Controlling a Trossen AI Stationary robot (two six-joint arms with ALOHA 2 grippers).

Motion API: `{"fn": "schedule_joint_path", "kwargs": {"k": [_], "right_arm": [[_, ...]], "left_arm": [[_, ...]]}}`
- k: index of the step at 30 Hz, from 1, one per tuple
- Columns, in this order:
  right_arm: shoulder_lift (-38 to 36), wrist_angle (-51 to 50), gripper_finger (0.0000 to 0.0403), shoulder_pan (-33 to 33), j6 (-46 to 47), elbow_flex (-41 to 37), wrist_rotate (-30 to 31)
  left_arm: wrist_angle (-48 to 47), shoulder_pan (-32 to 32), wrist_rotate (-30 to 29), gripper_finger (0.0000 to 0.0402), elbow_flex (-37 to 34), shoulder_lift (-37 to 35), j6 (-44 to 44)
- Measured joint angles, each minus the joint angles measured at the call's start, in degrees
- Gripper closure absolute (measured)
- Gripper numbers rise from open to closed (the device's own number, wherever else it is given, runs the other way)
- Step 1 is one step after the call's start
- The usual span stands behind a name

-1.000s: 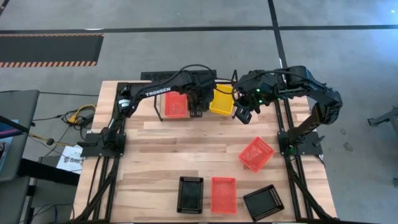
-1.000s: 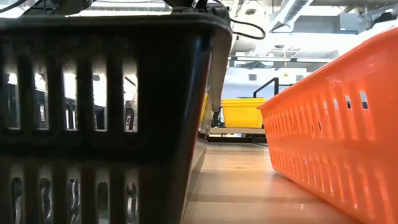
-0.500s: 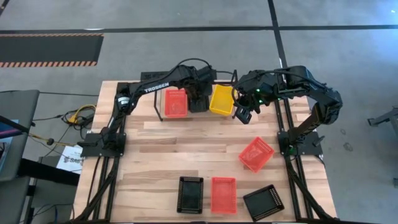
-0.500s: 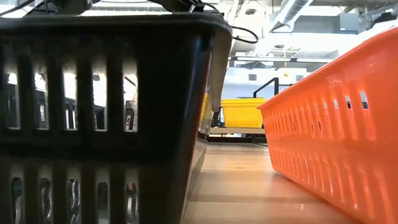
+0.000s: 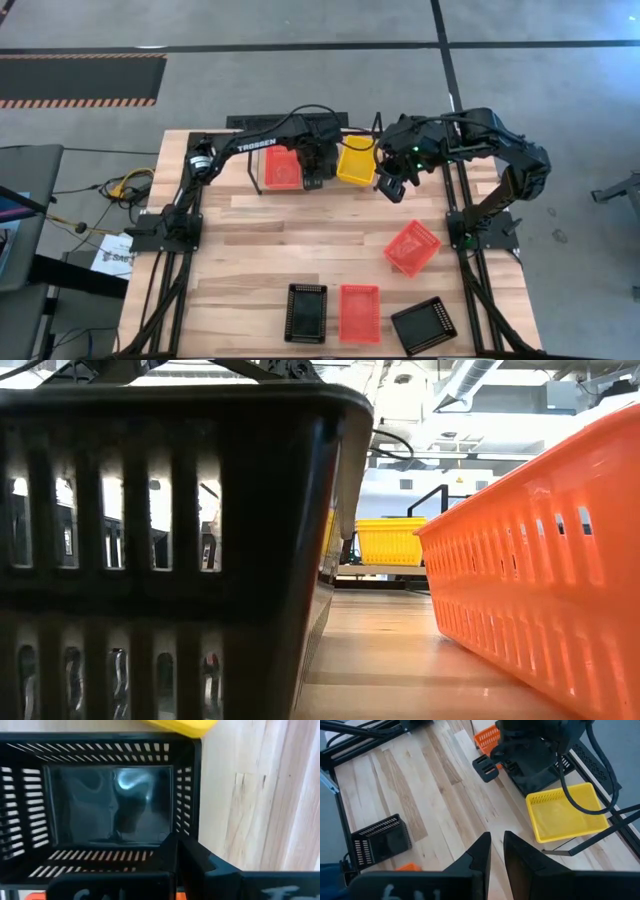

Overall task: Stack baskets on shelf by color
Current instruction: Adjust the stacked black basket on the shelf

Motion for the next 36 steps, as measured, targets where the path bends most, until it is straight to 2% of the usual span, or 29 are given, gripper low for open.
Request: {"fn": "schedule_joint_path", "kwargs": {"k": [8,26,36], "right_arm": [[0.0,0.0,0.0330,0.2,0.0,0.0,0.0],[0.0,0.0,0.0330,0.2,0.0,0.0,0.0],[0.0,0.0,0.0330,0.2,0.0,0.0,0.0]], "left_arm": [[3.0,0.0,-1.3,0.0401,-2.0,-0.1,0.0],[1.1,-3.8,-1.1,0.0401,-2.1,-0.1,-0.9],[0.1,-3.5,-4.1,0.0401,-1.0,-0.1,0.3]]}}
